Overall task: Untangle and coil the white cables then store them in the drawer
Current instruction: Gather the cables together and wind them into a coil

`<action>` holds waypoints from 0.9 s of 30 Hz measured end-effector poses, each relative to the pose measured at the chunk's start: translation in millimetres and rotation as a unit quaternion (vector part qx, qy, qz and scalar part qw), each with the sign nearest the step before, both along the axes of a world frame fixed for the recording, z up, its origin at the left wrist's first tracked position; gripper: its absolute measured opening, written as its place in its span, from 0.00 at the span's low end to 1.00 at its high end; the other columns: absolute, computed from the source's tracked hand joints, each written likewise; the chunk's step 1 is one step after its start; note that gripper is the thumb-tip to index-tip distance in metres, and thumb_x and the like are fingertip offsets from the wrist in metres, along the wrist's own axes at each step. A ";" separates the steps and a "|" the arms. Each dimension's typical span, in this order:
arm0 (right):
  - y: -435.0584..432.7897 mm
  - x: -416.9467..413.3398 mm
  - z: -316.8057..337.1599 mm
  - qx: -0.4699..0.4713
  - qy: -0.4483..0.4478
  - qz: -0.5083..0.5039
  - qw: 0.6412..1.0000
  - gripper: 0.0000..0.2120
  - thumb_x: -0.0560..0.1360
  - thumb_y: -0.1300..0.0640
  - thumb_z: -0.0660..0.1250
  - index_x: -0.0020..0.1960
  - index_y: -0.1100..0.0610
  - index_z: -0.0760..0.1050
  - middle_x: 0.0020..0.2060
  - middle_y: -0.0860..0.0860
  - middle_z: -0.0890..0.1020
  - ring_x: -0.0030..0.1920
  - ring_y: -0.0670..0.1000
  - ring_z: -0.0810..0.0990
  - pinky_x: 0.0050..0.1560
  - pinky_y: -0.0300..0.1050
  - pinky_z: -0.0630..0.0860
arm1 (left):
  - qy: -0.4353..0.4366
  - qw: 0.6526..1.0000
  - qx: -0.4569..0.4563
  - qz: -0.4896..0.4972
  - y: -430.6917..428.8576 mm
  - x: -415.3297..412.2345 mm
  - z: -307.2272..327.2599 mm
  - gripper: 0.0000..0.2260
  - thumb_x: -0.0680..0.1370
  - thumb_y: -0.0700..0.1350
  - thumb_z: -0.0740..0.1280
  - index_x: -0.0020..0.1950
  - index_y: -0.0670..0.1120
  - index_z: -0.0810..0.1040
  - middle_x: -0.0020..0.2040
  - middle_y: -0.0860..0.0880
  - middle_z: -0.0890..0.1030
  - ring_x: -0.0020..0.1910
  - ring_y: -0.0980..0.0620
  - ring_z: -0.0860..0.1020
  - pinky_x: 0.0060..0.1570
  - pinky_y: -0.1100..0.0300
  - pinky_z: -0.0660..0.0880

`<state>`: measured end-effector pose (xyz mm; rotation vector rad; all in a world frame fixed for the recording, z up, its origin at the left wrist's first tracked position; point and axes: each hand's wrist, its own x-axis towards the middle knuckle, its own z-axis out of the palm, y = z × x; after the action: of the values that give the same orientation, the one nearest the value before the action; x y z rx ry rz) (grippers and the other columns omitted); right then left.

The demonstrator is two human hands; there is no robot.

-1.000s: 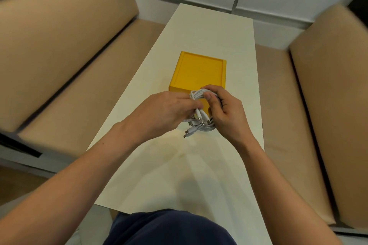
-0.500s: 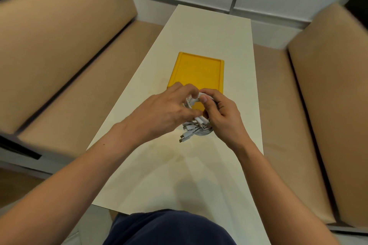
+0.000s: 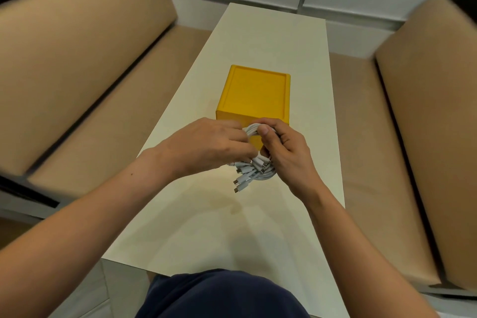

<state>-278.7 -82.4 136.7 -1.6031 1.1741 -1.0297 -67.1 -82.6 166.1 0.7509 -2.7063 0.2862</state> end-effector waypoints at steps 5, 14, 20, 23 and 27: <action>-2.1 -2.3 0.8 0.002 -0.009 -0.010 1.000 0.11 0.86 0.51 0.61 0.59 0.52 0.81 0.35 0.38 0.79 0.36 0.44 0.75 0.39 0.44 0.71 | 0.015 1.000 -0.015 -0.008 -7.8 -1.3 -8.4 0.10 0.77 0.35 0.74 0.56 0.44 0.83 0.48 0.46 0.84 0.43 0.44 0.78 0.25 0.52 0.75; -7.3 -1.2 2.8 0.006 -0.038 -0.021 0.999 0.13 0.86 0.49 0.61 0.62 0.52 0.80 0.49 0.42 0.84 0.49 0.45 0.81 0.50 0.47 0.76 | 0.026 0.994 -0.090 0.060 -0.7 -15.8 -7.6 0.08 0.79 0.34 0.66 0.53 0.41 0.83 0.45 0.44 0.81 0.42 0.44 0.78 0.26 0.54 0.69; -10.7 7.1 5.8 -0.004 -0.047 -0.016 0.999 0.10 0.86 0.51 0.60 0.60 0.49 0.80 0.52 0.43 0.85 0.54 0.46 0.82 0.56 0.48 0.78 | -0.068 0.985 -0.006 0.157 4.8 -27.2 17.8 0.06 0.74 0.34 0.72 0.49 0.43 0.81 0.48 0.46 0.78 0.47 0.44 0.78 0.27 0.56 0.64; -8.3 9.1 4.0 0.003 -0.043 -0.014 0.999 0.10 0.86 0.51 0.60 0.58 0.48 0.80 0.51 0.41 0.85 0.52 0.43 0.81 0.54 0.43 0.76 | -0.172 0.964 0.075 0.187 3.1 -30.6 27.2 0.04 0.82 0.39 0.65 0.55 0.45 0.78 0.55 0.48 0.74 0.56 0.46 0.76 0.37 0.53 0.64; -4.0 8.8 -1.3 0.026 -0.054 -0.022 0.998 0.11 0.86 0.50 0.61 0.58 0.49 0.81 0.51 0.45 0.85 0.52 0.47 0.81 0.55 0.50 0.77 | -0.120 0.987 0.059 0.088 1.4 -23.9 24.1 0.05 0.80 0.44 0.71 0.46 0.44 0.83 0.46 0.46 0.75 0.45 0.44 0.78 0.30 0.54 0.69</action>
<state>-270.0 -86.4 135.4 -1.4700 1.1576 -1.0911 -91.0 -81.2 190.3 1.0543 -2.9063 0.2748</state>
